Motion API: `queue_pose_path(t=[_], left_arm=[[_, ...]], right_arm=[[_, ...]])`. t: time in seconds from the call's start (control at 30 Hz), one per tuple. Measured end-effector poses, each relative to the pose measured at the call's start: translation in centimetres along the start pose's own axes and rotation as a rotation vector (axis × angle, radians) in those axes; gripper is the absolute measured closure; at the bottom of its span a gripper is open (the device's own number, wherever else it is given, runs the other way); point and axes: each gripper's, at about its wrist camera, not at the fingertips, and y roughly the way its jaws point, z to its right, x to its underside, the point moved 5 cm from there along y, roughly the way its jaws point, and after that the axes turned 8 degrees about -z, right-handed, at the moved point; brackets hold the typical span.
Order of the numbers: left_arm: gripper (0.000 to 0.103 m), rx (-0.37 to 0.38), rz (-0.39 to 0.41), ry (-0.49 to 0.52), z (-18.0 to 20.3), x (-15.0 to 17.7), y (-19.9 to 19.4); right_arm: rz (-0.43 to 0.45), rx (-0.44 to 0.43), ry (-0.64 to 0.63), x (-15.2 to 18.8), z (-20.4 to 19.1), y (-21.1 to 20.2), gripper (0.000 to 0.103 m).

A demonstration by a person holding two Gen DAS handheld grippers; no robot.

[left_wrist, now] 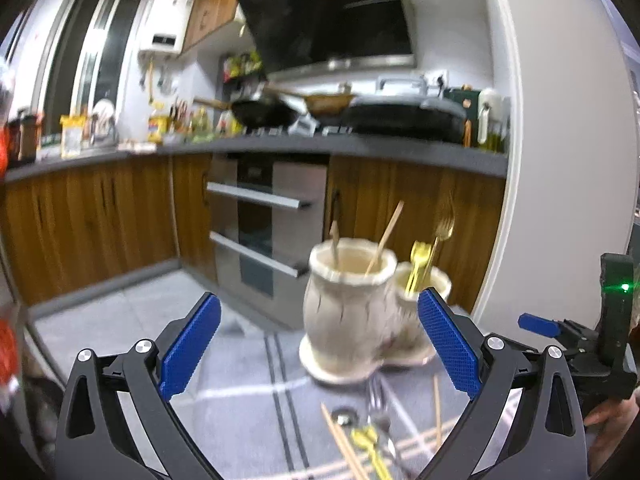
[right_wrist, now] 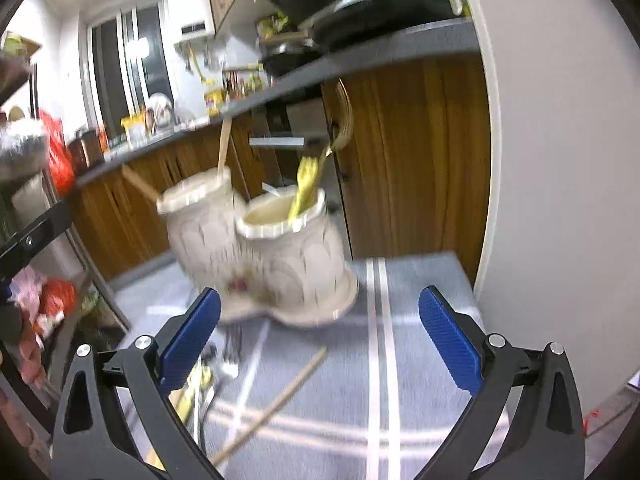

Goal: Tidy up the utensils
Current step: 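Move both tools back over the utensils on the cloth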

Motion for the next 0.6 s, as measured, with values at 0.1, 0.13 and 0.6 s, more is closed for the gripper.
queue_pose_path(t=[0.1,0.13,0.6], left_arm=[[0.005,0.001,-0.067,-0.035,-0.8,2.3,1.3],[0.005,-0.005,-0.089,-0.040,-1.0,3.0,1.7],[0.005,-0.011,-0.320,-0.056,-3.9,8.7,4.4]], right_arm=[[-0.027,0.015,-0.012,0.9,-0.1,0.4,0.005],[-0.031,0.021,-0.016,1.1,-0.2,0.4,0.005],[-0.133,-0.023,-0.168,2.8,-4.6,3.0,0.005]])
